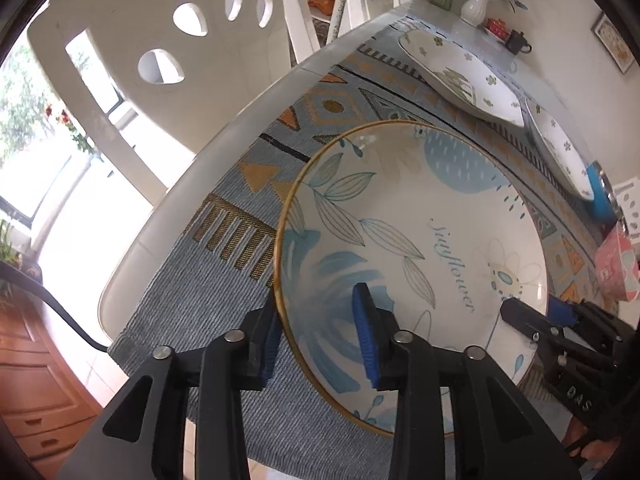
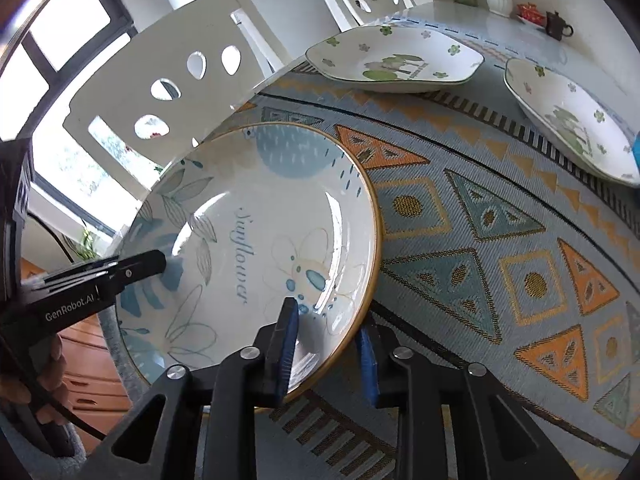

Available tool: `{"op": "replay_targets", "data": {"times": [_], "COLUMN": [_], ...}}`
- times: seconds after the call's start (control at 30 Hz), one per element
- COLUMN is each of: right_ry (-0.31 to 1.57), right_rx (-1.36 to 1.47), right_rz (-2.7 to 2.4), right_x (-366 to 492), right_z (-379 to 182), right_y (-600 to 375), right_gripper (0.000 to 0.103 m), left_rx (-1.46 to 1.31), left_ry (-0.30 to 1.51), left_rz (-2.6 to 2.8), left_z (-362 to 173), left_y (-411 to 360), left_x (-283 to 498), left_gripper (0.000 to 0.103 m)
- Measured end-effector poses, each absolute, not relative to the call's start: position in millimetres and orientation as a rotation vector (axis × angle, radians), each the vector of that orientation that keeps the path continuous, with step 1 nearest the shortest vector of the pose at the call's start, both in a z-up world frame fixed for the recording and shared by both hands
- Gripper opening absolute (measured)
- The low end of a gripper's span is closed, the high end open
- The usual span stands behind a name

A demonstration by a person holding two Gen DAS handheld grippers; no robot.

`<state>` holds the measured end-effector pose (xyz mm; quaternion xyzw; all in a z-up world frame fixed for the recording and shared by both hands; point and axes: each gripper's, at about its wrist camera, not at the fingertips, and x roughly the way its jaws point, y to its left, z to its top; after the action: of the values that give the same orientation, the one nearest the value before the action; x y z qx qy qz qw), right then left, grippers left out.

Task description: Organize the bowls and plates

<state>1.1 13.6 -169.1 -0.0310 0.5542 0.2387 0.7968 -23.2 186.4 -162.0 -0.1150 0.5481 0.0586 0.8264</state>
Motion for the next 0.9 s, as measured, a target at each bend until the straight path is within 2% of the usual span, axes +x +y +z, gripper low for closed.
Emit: {"op": "replay_targets", "data": {"times": [0.03, 0.1, 0.13, 0.27, 0.37, 0.43, 0.57, 0.7, 0.9], "right_ry": [1.191, 1.187, 1.187, 1.165, 1.116, 1.088, 1.056, 1.014, 0.989], "right_rx": [-0.083, -0.089, -0.083, -0.080, -0.086, -0.066, 0.026, 0.093, 0.174], "right_rz": [0.505, 0.506, 0.512, 0.506, 0.477, 0.455, 0.429, 0.403, 0.400], "right_x": [0, -2, -3, -7, -7, -5, 1, 16, 57], "right_z": [-169, -169, -168, -155, -135, -121, -99, -75, -64], "right_y": [15, 18, 17, 8, -2, -8, -17, -20, -22], "right_gripper": [0.047, 0.065, 0.066, 0.066, 0.066, 0.066, 0.066, 0.067, 0.067], "left_rx": [-0.232, -0.219, -0.221, -0.191, -0.139, -0.137, -0.144, -0.129, -0.046], "left_ry": [1.166, 1.170, 1.173, 1.164, 1.136, 1.120, 1.054, 0.995, 0.994], "left_rz": [0.126, 0.127, 0.128, 0.145, 0.129, 0.098, -0.025, -0.114, -0.170], "left_z": [-162, -162, -160, -139, -116, -104, -72, -48, -50], "left_y": [185, 184, 185, 186, 183, 183, 181, 181, 174], "left_x": [-23, -22, -22, -24, -20, -16, -9, 15, 88], "left_gripper": [0.035, 0.035, 0.035, 0.036, 0.044, 0.058, 0.061, 0.073, 0.074]}}
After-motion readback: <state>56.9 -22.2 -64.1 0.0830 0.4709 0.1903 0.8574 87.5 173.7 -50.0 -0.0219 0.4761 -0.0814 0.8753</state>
